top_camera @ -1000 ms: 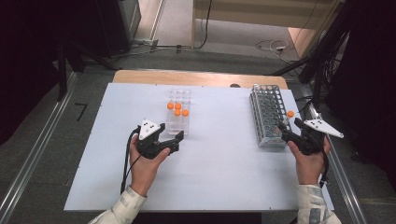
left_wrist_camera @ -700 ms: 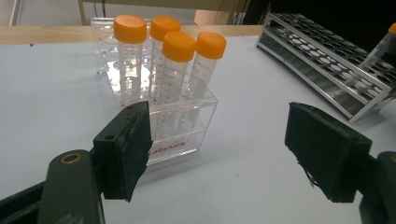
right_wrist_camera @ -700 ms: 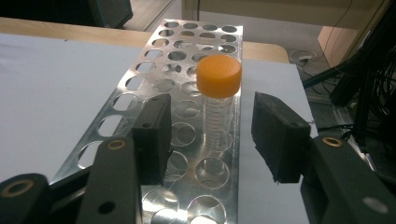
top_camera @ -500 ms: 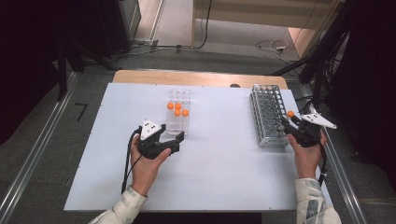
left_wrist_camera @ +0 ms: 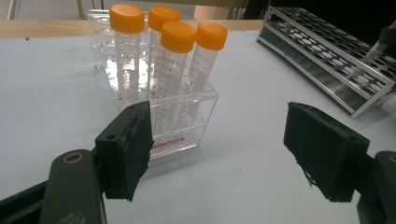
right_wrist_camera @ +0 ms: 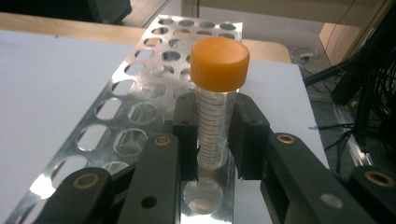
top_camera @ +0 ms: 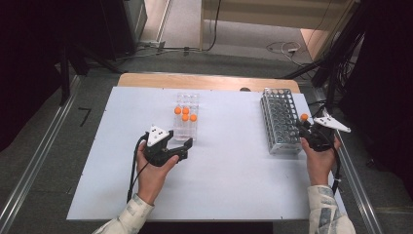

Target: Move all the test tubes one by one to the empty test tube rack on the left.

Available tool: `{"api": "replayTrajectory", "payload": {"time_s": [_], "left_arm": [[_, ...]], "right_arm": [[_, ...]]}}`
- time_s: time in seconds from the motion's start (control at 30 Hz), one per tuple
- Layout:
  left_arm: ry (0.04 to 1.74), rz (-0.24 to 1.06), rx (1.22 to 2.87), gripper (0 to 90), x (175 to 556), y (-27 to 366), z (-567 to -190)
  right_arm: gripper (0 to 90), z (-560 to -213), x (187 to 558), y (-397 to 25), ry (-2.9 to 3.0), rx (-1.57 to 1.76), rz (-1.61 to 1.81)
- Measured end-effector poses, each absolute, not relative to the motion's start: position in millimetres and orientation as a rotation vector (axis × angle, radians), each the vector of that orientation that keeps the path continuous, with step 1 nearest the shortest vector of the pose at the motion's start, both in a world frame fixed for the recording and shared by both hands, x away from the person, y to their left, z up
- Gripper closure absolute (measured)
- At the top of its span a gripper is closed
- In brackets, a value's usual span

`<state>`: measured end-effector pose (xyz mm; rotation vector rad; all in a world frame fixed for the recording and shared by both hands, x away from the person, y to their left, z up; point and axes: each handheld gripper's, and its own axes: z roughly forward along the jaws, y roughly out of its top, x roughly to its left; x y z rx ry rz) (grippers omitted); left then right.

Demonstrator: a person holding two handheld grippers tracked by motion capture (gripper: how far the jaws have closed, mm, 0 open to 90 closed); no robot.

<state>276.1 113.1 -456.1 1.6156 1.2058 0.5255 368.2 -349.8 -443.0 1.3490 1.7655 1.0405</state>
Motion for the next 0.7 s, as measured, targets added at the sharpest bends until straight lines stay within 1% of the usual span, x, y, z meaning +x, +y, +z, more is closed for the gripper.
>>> {"api": "replayTrajectory", "payload": {"time_s": [0.43, 0.7], "left_arm": [[1.203, 0.521, 1.616, 23.8, 275.7, 112.9, -455.8], [1.197, 0.517, 1.610, 23.8, 274.2, 113.2, -453.6]], "right_arm": [[71.9, -397.5, 345.9, -345.6, 1.706, 1.279, 1.143], [71.9, -384.9, 332.1, -312.8, 1.845, 1.192, 1.223]]}}
